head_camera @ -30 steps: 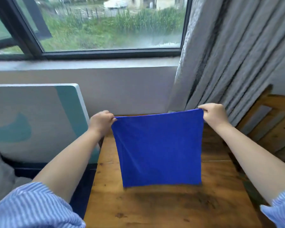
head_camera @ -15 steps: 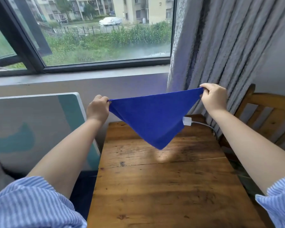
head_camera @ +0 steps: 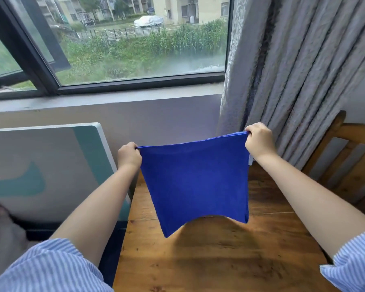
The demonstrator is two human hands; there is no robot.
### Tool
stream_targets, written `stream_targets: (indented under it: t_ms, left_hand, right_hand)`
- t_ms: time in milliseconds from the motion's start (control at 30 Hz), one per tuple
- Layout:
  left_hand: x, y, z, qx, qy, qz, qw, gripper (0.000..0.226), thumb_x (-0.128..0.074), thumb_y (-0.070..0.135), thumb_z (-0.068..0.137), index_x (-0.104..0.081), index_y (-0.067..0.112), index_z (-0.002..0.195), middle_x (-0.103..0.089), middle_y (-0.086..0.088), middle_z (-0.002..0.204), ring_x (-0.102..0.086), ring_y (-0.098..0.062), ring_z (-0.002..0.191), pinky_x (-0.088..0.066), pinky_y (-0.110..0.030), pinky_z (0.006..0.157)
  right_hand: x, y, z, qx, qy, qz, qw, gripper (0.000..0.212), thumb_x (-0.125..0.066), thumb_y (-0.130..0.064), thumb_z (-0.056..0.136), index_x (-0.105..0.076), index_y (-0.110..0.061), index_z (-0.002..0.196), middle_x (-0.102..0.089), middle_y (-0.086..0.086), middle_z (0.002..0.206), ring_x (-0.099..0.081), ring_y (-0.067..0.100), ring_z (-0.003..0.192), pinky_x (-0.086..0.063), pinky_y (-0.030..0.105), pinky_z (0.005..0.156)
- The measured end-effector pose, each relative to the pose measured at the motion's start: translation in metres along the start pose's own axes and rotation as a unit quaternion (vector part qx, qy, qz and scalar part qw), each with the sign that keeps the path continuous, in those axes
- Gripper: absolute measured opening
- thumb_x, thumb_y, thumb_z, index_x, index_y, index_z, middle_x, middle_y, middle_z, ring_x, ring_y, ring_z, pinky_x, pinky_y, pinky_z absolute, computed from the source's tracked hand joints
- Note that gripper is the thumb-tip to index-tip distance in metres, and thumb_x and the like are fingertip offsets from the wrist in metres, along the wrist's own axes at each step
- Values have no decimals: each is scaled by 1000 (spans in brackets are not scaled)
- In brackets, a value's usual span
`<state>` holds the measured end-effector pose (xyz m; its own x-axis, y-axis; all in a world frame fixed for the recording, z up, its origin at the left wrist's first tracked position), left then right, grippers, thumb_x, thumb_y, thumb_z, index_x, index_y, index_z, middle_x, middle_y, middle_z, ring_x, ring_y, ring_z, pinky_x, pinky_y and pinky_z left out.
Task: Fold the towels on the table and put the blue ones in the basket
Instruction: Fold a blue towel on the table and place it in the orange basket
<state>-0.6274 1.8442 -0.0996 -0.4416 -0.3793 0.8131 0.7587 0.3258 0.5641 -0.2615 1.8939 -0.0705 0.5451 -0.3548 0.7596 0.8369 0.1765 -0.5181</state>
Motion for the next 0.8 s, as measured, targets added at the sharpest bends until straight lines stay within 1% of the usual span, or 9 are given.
stream_targets:
  t_ms: [133, 300, 367, 433, 467, 533, 633, 700, 800]
  left_hand:
    - [-2, 0, 15, 10, 28, -37, 999, 26, -37, 0, 90, -57, -8, 106, -55, -26, 115, -50, -37, 107, -37, -34, 87]
    - [21, 14, 21, -39, 125, -90, 987, 24, -37, -6, 89, -53, -11, 107, -50, -27, 120, -49, -36, 109, -30, -24, 85]
    - [25, 14, 17, -63, 143, -87, 984, 23, -39, -5, 89, -52, -12, 106, -50, -27, 120, -49, -36, 109, -31, -26, 86]
    - [18, 2, 11, -58, 132, -57, 988, 21, -42, -3, 88, -53, -11, 103, -52, -27, 116, -51, -38, 104, -35, -33, 84]
    - [9, -7, 7, -55, 109, -21, 992, 20, -43, -1, 88, -54, -10, 102, -53, -25, 114, -52, -38, 100, -37, -37, 81]
    - [-22, -27, -8, -71, 12, 66, 995, 19, -44, 0, 87, -57, -7, 99, -54, -23, 111, -52, -37, 99, -40, -38, 79]
    - [-80, -57, -51, -108, -185, 201, 956, 20, -46, 4, 88, -62, 1, 100, -56, -16, 113, -53, -32, 105, -42, -34, 82]
    - [-114, -73, -87, -153, -273, 290, 905, 21, -47, 9, 88, -64, 7, 100, -58, -11, 113, -55, -29, 105, -44, -31, 78]
    - [-145, -95, -134, -200, -330, 373, 844, 20, -48, 9, 86, -64, 10, 100, -61, -7, 110, -56, -28, 105, -46, -33, 76]
  right_hand:
    - [-22, 0, 15, -10, -8, 2, 1000, 30, -39, 9, 87, -60, 9, 109, -52, 25, 119, -54, 39, 101, -40, 36, 82]
    - [-8, -15, 26, 24, 92, 73, 993, 23, -40, 10, 85, -59, 15, 97, -52, 31, 113, -55, 42, 92, -33, 29, 76]
    - [-3, -16, 20, 38, 115, 80, 989, 21, -42, 11, 83, -60, 15, 93, -54, 32, 109, -56, 43, 90, -36, 31, 77]
    - [-11, -10, 6, 57, 100, 63, 991, 18, -46, 13, 81, -61, 14, 89, -57, 32, 102, -57, 43, 88, -42, 36, 78]
    - [-19, -5, -4, 71, 78, 51, 993, 16, -47, 14, 79, -61, 14, 87, -58, 33, 97, -58, 43, 87, -43, 38, 78]
    - [-40, 15, -32, 84, 9, 28, 996, 14, -50, 17, 75, -61, 15, 83, -59, 34, 90, -59, 44, 85, -41, 37, 77]
    - [-81, 59, -90, 44, -152, -45, 986, 15, -50, 12, 79, -61, 12, 88, -58, 29, 98, -59, 42, 90, -44, 41, 78]
    - [-107, 87, -136, 33, -271, -130, 953, 16, -47, 5, 83, -60, 5, 93, -56, 23, 106, -58, 39, 92, -45, 43, 76]
    - [-129, 109, -197, 68, -404, -259, 875, 13, -44, -3, 85, -49, -15, 85, -54, 12, 107, -58, 32, 96, -44, 37, 73]
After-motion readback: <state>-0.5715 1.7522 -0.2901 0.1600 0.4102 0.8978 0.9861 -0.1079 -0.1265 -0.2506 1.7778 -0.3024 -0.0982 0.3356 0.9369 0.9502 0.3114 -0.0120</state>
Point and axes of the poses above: each hand's wrist, its own z-axis towards the middle knuckle, its own x-axis out of the back of the hand, y = z × x, the point moved 9 cm from there along z, towards the middle knuckle
